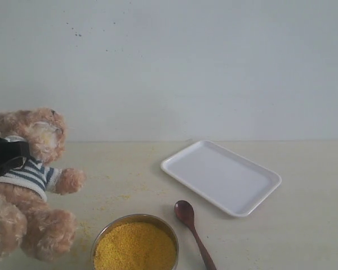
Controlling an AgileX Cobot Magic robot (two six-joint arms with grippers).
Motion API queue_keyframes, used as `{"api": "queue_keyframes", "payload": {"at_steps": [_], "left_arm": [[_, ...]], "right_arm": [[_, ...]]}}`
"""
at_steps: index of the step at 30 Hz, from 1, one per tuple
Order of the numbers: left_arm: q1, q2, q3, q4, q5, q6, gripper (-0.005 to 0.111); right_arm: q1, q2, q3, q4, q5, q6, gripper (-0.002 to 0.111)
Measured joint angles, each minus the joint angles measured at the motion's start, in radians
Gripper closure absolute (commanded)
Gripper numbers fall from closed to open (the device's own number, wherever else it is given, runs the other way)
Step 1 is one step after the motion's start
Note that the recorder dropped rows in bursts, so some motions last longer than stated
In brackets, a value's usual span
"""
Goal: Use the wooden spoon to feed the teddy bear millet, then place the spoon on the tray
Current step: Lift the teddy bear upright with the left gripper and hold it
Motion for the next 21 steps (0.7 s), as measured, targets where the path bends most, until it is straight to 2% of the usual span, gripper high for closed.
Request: {"api": "queue_keyframes", "payload": {"at_steps": [10, 15, 21], "left_arm": [[0.0, 0.0, 0.0, -0.114, 0.088, 0.02, 0.103], [0.0, 0.002, 0.0, -0.287, 0.096, 0.119, 0.103], [0.002, 0.032, -0.021, -0.54, 0.073, 0.347, 0.103]], "right_arm": [[0.0, 0.0, 0.0, -0.003, 0.0, -0.008, 0.107], [0.0, 0.0, 0.0, -0.003, 0.0, -0.007, 0.107], [0.0, 0.0, 0.0, -0.003, -0.006, -0.007, 0.107]]}}
